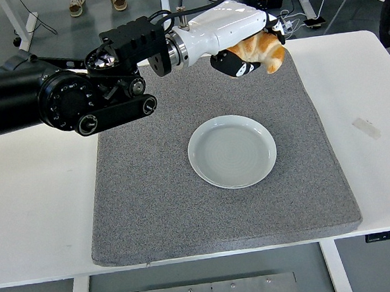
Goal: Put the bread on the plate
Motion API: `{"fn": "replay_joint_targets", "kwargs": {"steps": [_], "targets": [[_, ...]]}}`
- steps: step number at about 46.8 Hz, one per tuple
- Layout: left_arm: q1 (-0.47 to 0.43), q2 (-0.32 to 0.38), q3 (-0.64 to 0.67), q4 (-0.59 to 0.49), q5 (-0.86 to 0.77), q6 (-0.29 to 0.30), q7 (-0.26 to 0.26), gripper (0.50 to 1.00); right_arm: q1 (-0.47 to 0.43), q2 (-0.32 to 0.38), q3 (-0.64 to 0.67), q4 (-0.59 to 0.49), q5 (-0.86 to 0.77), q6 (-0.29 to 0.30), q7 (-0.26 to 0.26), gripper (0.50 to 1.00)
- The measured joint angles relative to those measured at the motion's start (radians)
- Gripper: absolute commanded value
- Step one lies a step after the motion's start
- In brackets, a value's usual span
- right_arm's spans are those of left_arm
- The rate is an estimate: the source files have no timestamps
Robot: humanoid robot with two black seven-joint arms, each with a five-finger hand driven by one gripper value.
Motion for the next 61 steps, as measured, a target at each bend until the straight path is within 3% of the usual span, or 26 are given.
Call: {"fn": "replay_joint_targets", "kwargs": {"steps": [47, 61], "targets": [[0.132, -0.005, 0.118, -0.031, 0.039, 0.012, -0.002, 0.5, 0.0, 0.0, 0.0, 0.0, 0.0, 0.0, 0.0, 1.0], [0.178, -0.012, 0.166, -0.02, 0.039, 0.06, -0.003, 0.5, 0.0, 0.0, 0.0, 0.0, 0.0, 0.0, 0.0, 1.0]]}}
